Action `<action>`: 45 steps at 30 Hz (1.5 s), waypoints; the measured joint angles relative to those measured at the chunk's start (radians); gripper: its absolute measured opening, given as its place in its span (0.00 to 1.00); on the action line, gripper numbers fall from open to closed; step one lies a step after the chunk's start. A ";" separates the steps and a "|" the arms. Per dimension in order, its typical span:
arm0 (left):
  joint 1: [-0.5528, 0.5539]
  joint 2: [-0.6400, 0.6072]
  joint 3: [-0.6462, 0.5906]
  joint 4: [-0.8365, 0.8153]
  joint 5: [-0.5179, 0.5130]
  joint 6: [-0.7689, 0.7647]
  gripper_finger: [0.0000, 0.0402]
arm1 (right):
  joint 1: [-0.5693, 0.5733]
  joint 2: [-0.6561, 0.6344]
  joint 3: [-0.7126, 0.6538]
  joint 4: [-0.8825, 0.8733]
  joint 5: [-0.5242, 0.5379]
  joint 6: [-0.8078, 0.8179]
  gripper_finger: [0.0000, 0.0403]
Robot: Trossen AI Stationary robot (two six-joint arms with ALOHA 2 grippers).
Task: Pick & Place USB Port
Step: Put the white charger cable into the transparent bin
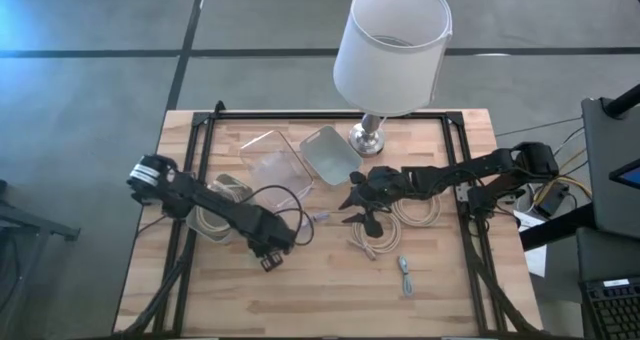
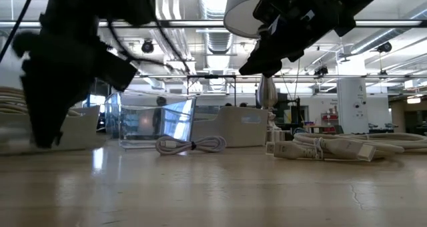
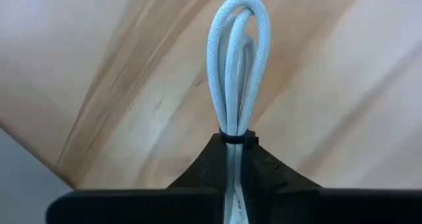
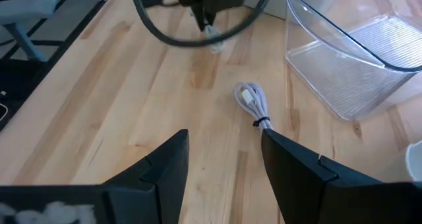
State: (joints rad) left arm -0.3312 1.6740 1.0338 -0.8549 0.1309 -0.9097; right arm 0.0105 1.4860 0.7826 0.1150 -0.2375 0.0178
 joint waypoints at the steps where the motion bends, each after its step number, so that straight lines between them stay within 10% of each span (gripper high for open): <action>1: 0.000 -0.012 0.008 -0.002 0.009 0.001 0.06 | 0.000 0.000 0.000 0.000 0.000 -0.001 0.46; 8: -0.002 -0.104 0.139 -0.052 -0.056 0.049 0.09 | 0.000 0.000 0.000 -0.003 0.000 0.000 0.46; 19: 0.094 -0.148 0.378 -0.427 -0.530 0.156 0.08 | 0.000 0.000 -0.001 -0.007 0.000 0.005 0.46; 33: 0.533 -0.142 0.238 -0.243 -0.512 0.533 0.08 | 0.000 0.001 -0.001 -0.006 0.000 -0.002 0.46; 45: 0.682 -0.136 0.013 -0.035 -0.445 0.623 0.09 | 0.000 0.001 -0.001 -0.006 0.001 -0.003 0.46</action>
State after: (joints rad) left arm 0.3507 1.5383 1.0470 -0.8895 -0.3137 -0.2864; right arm 0.0105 1.4872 0.7815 0.1089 -0.2367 0.0148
